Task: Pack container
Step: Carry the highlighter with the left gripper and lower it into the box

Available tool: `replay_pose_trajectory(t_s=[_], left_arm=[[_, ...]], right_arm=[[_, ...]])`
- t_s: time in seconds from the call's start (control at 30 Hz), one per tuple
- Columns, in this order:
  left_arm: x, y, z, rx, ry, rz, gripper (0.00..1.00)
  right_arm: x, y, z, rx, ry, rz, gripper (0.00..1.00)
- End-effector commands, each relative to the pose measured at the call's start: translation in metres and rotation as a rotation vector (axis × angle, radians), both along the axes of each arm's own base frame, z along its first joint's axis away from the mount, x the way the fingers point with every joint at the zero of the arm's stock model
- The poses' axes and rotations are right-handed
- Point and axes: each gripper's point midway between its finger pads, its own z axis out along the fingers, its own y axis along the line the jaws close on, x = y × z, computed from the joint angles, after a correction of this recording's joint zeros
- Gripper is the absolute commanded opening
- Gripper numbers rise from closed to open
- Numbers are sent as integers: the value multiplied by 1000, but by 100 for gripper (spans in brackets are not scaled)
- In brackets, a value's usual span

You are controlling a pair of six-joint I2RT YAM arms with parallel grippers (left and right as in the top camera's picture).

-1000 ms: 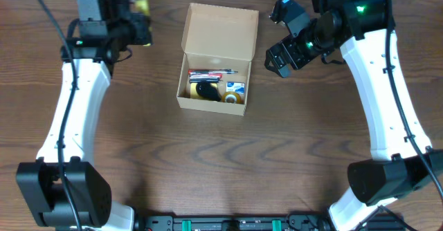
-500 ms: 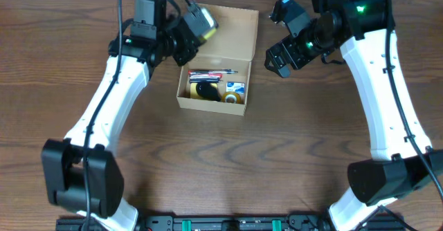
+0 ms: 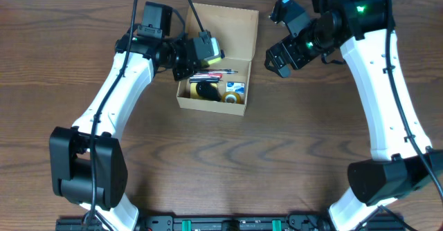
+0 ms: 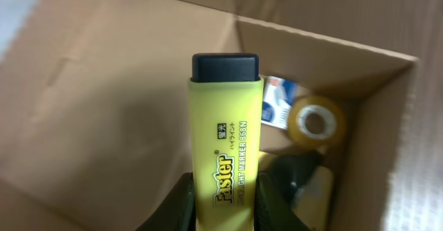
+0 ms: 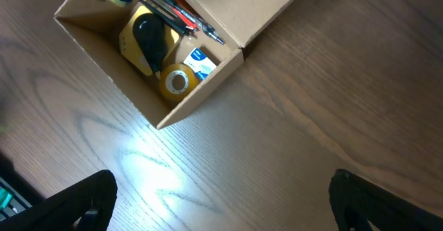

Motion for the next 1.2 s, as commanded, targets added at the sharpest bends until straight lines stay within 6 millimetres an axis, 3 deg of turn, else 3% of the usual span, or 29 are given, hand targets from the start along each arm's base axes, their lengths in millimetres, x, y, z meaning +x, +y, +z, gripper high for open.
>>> replay_pose_trajectory(t_s=[0.0,0.17,0.5,0.77,0.93,1.17], left_arm=[[-10,-12,6,-31,4,-67,6],[-25,-20,1,-16,53,-93,6],[-43,-9,-15,49,147,-74,6],[-41,-9,-29,46,131,-74,6],[-40,-2,-47,86,118,-55,6],[-47,0,-54,95,147,-54,6]], right_arm=[[-1,4,0,2,1,15,99],[-1,4,0,2,1,15,99],[-1,4,0,2,1,15,99],[-1,4,0,2,1,15,99],[-1,4,0,2,0,15,99],[-1,4,0,2,1,15,99]])
